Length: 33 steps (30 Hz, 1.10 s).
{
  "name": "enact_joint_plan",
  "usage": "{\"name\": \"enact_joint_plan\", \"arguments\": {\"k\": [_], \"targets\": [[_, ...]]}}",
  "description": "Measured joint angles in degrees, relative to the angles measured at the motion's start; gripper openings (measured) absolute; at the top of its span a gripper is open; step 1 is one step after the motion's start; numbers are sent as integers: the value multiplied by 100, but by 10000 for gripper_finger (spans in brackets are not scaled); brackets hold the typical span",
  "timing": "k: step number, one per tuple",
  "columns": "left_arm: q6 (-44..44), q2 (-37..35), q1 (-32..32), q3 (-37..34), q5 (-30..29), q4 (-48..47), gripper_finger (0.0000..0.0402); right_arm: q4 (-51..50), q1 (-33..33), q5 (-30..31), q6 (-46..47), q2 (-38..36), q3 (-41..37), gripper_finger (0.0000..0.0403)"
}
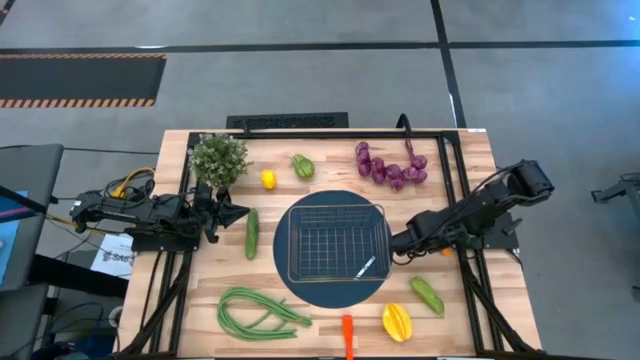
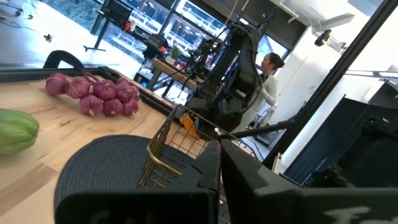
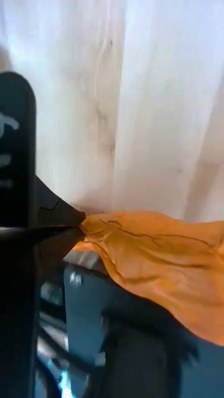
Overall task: Build produce basket
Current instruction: Put the orange chili pepper into the gold wire basket
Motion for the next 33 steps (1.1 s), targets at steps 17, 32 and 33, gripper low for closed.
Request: {"name": "enact_joint_plan", "arguments": {"k": [17,32,33], "targets": [[0,1,0,-2,-15,-9,0,-1317,-13,2175,42,-567,2854,0],[2,2,0,-2,-44,-7,0,2208,-57,3058,-3508,-429,4603,0],[2,2,0,-2,-44,-7,0,2284,-65,2944,-3552,-370,4600,0]]}}
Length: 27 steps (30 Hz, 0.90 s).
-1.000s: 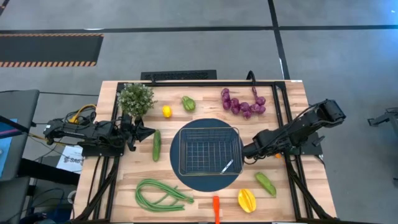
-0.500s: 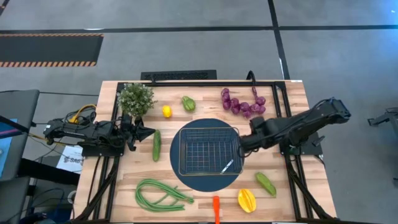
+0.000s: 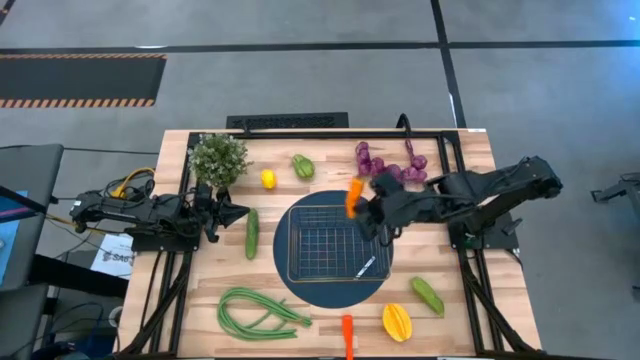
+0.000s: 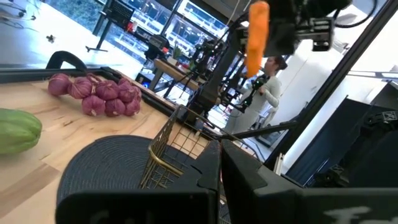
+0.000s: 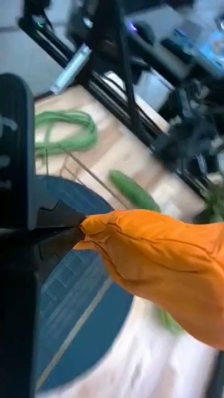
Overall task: Build produce basket
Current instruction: Put the orange chili pepper into the gold wire basket
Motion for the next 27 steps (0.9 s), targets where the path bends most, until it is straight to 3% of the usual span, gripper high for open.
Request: {"name": "enact_joint_plan", "arguments": {"k": [13,27], "targets": [[0,-1,1,1,1,-13,0,-374,-100,-1941,475,1648,-14,0],[0,-2,1,0,4,-72,0,-1154,-99,-2549,985,2374,-12,0]]}}
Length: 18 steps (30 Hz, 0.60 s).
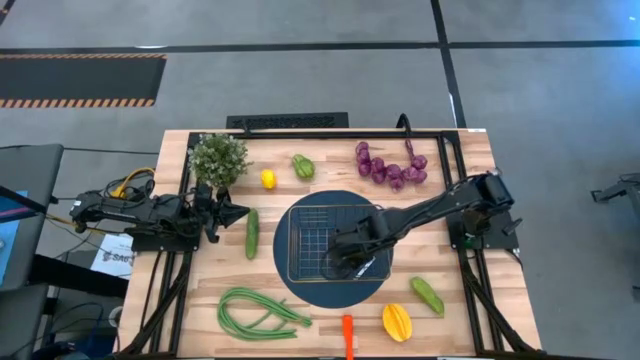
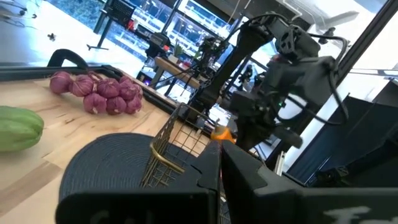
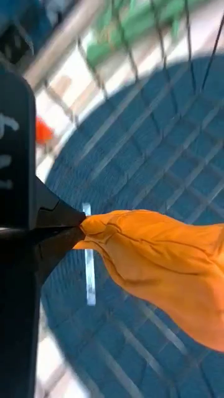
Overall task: Build produce basket
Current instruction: Put the orange chili pepper into the gold wire basket
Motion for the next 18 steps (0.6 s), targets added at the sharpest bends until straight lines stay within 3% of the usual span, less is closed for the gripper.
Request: {"name": "enact_joint_plan", "arguments": {"k": [18], "targets": [[-22,0,-1,2,-7,-118,0,-304,-153,-470,-495,635,7,0]]}}
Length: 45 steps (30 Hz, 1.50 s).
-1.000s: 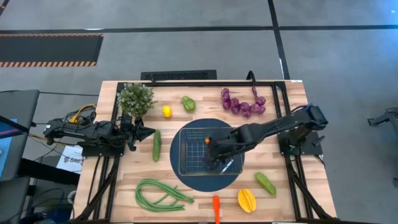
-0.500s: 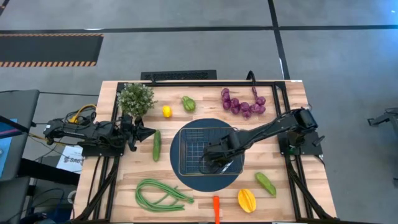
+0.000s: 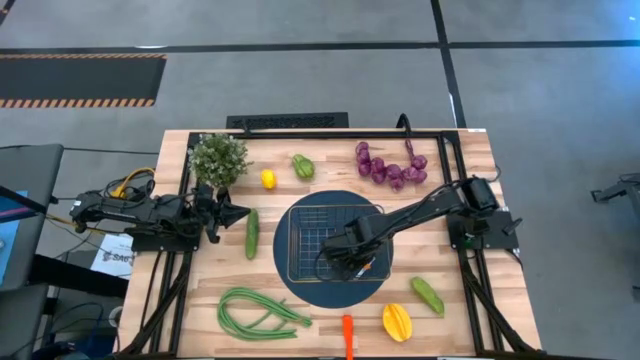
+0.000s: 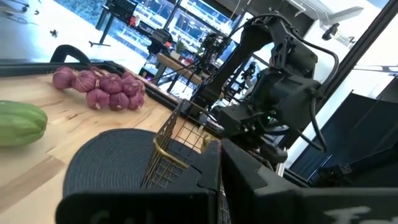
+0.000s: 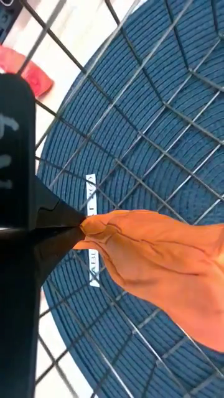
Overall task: Build produce basket
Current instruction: Put the orange chili pepper into the gold wire basket, then put the purple garlic into the gold wire basket
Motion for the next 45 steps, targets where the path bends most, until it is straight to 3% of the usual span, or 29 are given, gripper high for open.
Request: {"name": "enact_joint_plan", "arguments": {"k": [23,37,45], "targets": [[20,0,2,0,-7,2,0,-24,-153,-72,-481,11,-8,1],[15,0,0,-2,-7,2,0,-1,-151,-32,-667,11,-8,46],[11,0,0,-1,-7,0,0,31,-155,-4,-885,145,-18,35]]}}
